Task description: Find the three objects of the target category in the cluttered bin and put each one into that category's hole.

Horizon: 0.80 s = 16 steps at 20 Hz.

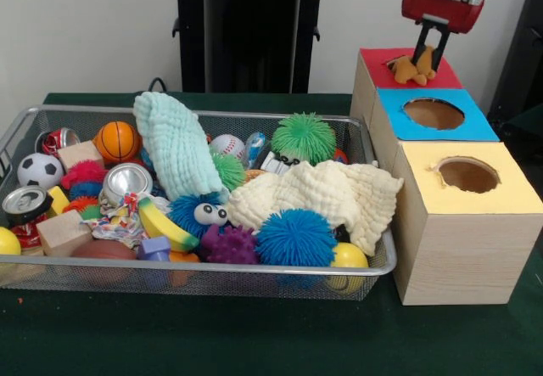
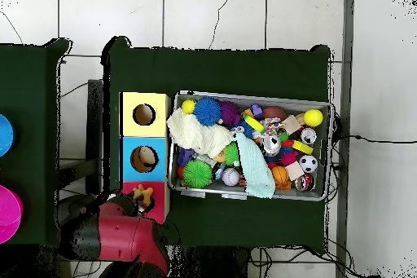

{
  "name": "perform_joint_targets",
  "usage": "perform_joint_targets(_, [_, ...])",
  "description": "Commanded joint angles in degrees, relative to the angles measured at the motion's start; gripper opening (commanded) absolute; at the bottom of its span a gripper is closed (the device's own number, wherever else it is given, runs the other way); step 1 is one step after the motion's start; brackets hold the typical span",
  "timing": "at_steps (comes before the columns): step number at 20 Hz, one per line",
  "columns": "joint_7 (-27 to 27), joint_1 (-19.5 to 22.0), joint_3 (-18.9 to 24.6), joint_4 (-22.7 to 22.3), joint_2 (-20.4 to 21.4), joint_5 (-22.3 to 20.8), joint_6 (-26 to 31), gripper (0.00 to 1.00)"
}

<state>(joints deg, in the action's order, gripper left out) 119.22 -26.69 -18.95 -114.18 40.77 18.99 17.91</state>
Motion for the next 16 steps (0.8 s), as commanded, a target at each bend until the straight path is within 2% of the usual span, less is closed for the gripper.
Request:
perform_joint_targets(1, [14.30, -2.24, 1.81, 1.58, -3.41, 2.40, -2.13, 0.00])
perform_joint_targets(10, [18.14, -7.93, -2.05, -0.83, -3.59, 5.82, 0.97, 0.00])
perform_joint_targets(16, [16.78, -7.93, -4.17, -1.98, -3.46, 5.95, 2.26, 0.00])
